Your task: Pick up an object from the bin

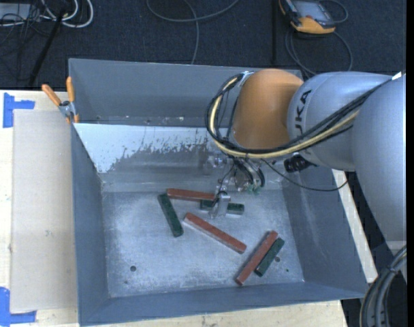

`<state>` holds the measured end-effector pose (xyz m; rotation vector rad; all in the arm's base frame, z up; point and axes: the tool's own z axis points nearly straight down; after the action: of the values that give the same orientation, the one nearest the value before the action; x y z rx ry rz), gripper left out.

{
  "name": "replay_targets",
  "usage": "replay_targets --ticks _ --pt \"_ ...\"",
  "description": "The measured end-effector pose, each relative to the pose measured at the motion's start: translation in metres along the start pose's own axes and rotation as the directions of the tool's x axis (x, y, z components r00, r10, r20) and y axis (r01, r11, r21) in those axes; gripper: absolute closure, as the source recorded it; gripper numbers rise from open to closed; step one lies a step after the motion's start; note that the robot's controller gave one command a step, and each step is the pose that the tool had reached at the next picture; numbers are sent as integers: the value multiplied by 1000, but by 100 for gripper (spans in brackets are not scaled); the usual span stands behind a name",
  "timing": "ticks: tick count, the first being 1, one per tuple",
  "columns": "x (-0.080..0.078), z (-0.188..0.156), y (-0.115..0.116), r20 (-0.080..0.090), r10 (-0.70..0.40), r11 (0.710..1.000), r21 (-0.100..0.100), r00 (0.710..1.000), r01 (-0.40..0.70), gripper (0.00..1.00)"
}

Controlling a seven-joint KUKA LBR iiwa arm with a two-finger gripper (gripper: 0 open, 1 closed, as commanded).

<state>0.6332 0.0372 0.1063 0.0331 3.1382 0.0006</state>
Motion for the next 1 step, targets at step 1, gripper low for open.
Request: replay_targets --ticks 1 --pt "33 -23 -34 -6 108 994 2 994 -108 0"
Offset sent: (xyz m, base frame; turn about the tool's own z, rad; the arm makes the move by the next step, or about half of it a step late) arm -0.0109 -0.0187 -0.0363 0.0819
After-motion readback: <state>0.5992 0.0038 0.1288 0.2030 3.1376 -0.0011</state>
